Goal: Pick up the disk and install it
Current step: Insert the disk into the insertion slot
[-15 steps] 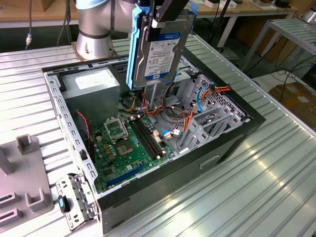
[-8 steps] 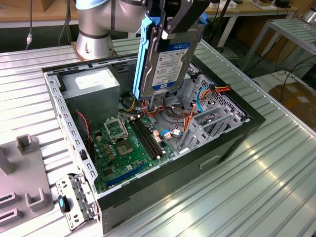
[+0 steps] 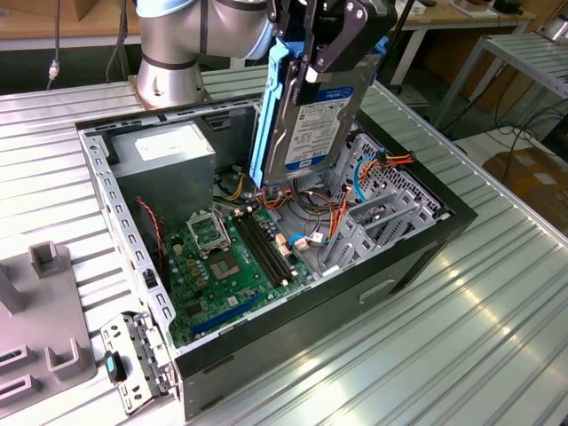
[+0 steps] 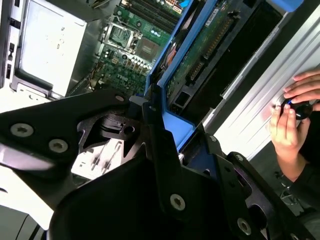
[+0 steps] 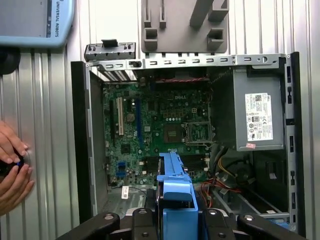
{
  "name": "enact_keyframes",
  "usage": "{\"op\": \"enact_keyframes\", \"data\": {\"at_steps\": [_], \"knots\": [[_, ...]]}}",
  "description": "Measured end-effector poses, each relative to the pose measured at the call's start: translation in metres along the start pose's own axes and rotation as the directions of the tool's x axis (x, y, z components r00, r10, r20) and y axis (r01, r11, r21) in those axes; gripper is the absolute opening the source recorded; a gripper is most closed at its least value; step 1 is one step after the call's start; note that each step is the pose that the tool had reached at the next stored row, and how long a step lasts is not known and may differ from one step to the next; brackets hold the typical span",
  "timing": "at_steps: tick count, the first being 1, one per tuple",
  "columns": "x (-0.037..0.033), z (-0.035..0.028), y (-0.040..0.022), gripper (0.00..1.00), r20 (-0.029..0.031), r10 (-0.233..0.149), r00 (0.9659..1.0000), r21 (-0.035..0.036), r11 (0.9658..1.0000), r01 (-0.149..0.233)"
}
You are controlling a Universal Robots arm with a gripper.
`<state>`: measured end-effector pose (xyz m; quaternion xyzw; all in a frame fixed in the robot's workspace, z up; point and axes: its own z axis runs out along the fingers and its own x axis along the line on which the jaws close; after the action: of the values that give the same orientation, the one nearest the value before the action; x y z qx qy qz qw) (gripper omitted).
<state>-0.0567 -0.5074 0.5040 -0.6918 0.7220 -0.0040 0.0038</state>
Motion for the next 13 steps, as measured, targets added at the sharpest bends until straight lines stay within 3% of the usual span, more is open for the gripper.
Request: {"op": "enact_keyframes", "data": {"at_steps": [7, 13], "knots": [[0.0038, 0.0047, -0.0249, 0.37, -0.0014, 0.000, 1.0000, 0.0001, 1.0000, 0.000], [0.0044, 0.0077, -0.0391, 0.37, -0.0026, 0.000, 1.0000, 0.0001, 1.0000, 0.000]]}}
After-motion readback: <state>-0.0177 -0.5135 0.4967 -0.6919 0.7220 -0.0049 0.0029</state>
